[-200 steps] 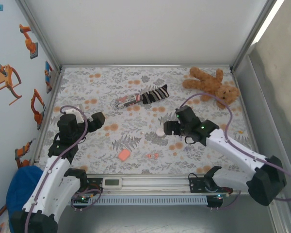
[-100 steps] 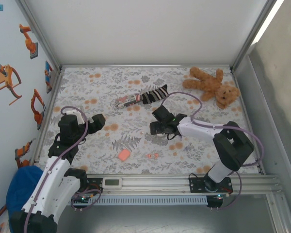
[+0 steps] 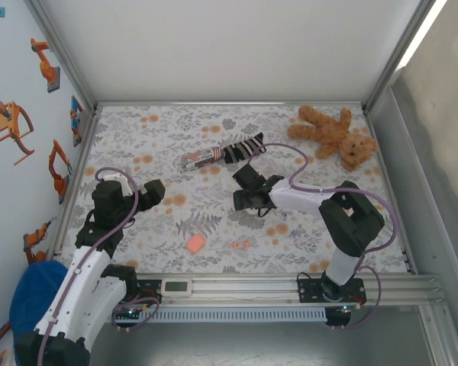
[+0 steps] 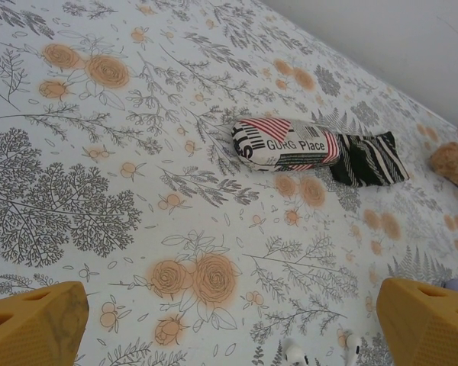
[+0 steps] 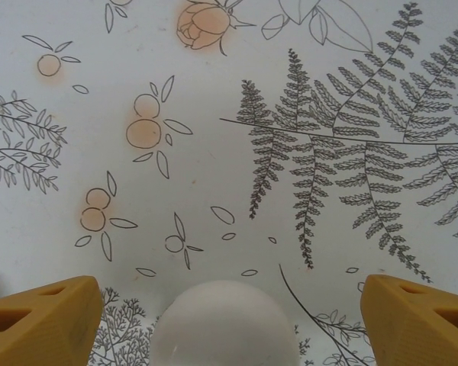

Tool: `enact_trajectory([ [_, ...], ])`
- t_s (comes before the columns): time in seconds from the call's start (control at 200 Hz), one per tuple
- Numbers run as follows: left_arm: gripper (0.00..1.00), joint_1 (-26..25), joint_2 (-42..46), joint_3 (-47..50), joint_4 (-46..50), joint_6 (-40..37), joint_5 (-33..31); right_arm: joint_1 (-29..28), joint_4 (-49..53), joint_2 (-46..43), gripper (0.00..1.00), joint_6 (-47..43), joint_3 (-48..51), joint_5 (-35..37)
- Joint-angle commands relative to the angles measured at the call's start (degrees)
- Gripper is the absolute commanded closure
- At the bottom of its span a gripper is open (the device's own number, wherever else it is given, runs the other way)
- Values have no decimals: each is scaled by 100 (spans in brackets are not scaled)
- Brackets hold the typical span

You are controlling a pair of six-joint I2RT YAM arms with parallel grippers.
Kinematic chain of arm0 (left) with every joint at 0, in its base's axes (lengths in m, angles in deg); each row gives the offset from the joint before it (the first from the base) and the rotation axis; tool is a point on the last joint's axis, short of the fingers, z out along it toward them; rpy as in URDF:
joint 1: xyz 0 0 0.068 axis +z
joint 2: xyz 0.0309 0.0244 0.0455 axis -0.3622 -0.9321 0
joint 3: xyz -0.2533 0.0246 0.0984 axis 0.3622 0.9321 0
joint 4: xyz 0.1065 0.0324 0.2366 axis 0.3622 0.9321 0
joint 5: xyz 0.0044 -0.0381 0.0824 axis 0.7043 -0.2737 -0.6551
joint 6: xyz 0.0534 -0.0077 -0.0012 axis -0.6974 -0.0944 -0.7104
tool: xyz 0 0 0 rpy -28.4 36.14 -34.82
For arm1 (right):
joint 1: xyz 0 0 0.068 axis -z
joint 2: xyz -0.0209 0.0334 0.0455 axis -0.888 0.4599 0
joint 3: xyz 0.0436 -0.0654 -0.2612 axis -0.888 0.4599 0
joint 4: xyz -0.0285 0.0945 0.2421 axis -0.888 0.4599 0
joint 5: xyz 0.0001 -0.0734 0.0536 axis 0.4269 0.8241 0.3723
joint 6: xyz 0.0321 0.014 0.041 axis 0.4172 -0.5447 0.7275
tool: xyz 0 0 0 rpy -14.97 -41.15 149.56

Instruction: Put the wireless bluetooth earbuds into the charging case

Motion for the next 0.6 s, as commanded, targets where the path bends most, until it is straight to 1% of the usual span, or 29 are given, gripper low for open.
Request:
enact_trajectory([
  [0.0, 4, -29, 110, -155, 158, -72, -94, -47, 198, -1, 13, -1, 114, 295],
  [0.19, 4, -26, 164, -163, 219, -80, -129, -47, 278, 25, 15, -11, 153, 336],
  [0.596, 4, -31, 152, -168, 251, -110, -192, -44, 441, -311, 16, -17, 501, 382],
])
